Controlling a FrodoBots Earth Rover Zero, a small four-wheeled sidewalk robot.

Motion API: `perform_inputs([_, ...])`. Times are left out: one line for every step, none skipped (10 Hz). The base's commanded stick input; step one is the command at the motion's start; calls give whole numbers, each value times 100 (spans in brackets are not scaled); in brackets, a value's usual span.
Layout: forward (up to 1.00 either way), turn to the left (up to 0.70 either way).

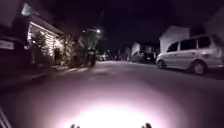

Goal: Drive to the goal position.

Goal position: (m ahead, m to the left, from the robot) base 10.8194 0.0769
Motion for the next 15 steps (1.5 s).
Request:
perform_inputs([70, 0])
perform_inputs([70, 0])
perform_inputs([70, 0])
perform_inputs([70, 0])
perform_inputs([70, 0])
perform_inputs([70, 0])
perform_inputs([70, 0])
perform_inputs([70, 0])
perform_inputs([70, 0])
perform_inputs([70, 0])
perform_inputs([70, 0])
perform_inputs([70, 0])
perform_inputs([70, 0])
perform_inputs([70, 0])
perform_inputs([70, 0])
